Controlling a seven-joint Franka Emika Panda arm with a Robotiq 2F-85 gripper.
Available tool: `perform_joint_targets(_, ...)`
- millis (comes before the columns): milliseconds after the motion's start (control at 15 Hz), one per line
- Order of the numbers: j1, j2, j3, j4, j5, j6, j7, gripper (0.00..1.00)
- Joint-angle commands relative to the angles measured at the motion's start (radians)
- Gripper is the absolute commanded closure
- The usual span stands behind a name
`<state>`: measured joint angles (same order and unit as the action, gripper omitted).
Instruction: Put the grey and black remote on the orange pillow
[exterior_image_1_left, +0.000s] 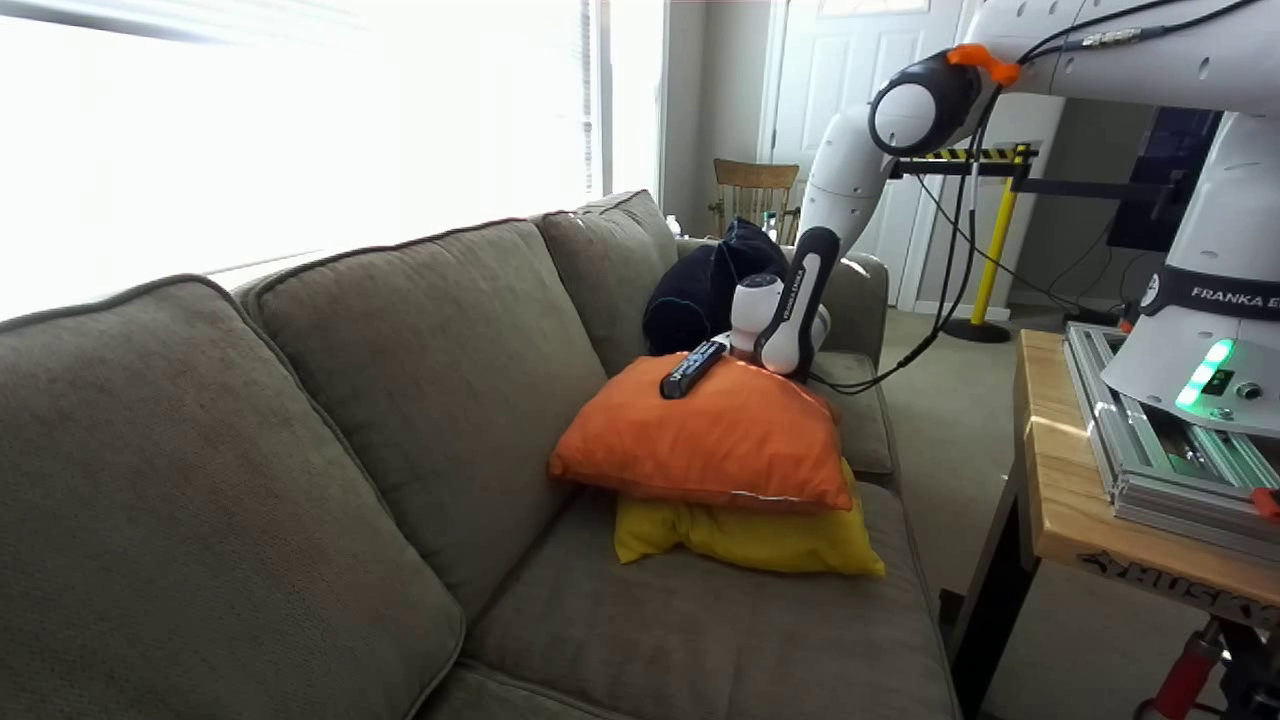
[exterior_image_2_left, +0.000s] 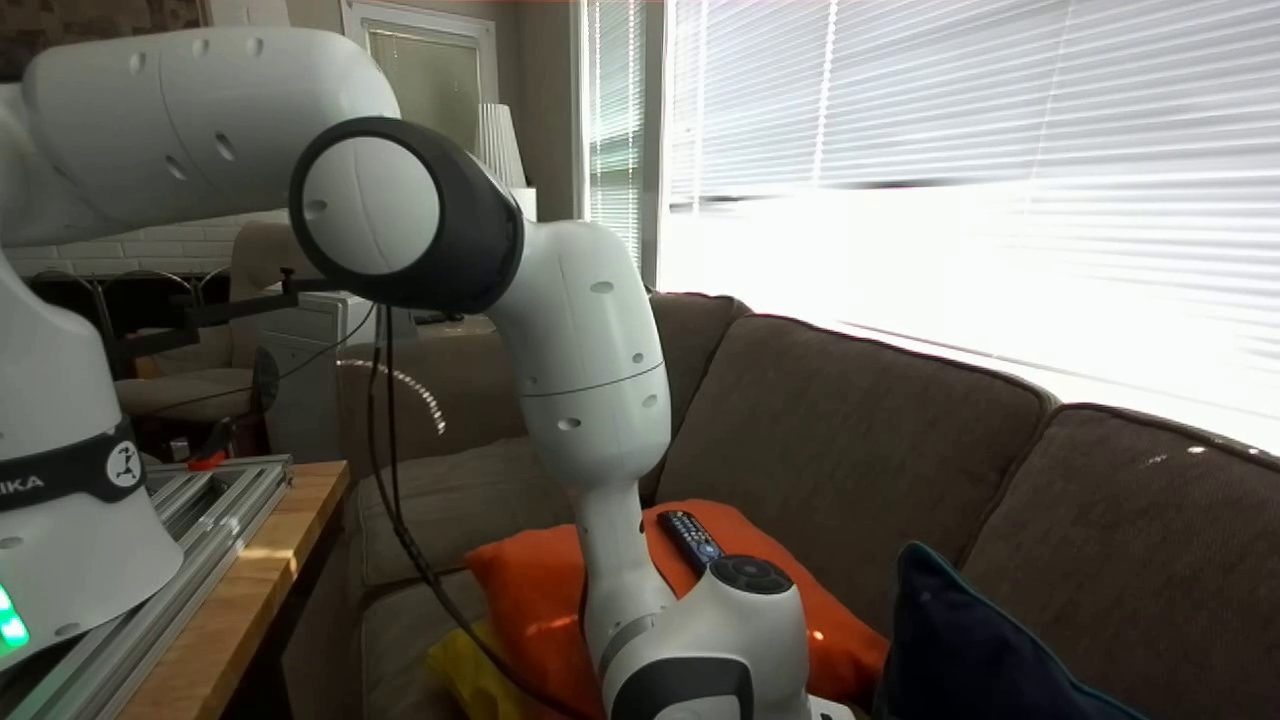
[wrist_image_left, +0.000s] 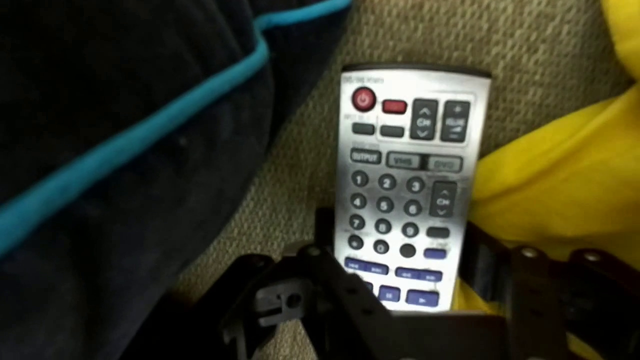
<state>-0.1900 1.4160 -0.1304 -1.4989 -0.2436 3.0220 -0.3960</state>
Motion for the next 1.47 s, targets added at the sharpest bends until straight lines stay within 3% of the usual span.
perform_joint_targets(0, 0.003, 0.01, 0.002, 0.029, -0.018, -0.01, 0.019, 0.69)
perform_joint_targets(333, 0.025, -0.088, 0.0, -0.06, -0.019, 0.013, 0.033, 1.0)
perform_joint_targets(733, 0.087, -0.221, -0.061, -0.177, -0.019, 0.07, 0.079, 0.96)
perform_joint_targets(1133, 0.175, -0.288, -0.144, -0.24, -0.022, 0.043, 0.129, 0.96)
perform_joint_targets(1200, 0.182, -0.291, -0.148, -0.246, -0.022, 0.037, 0.132, 0.65)
perform_joint_targets(1333, 0.196, -0.297, -0.16, -0.255, -0.023, 0.03, 0.137, 0.53)
perform_joint_targets(1400, 0.2, -0.297, -0.168, -0.254, -0.024, 0.03, 0.138, 0.61)
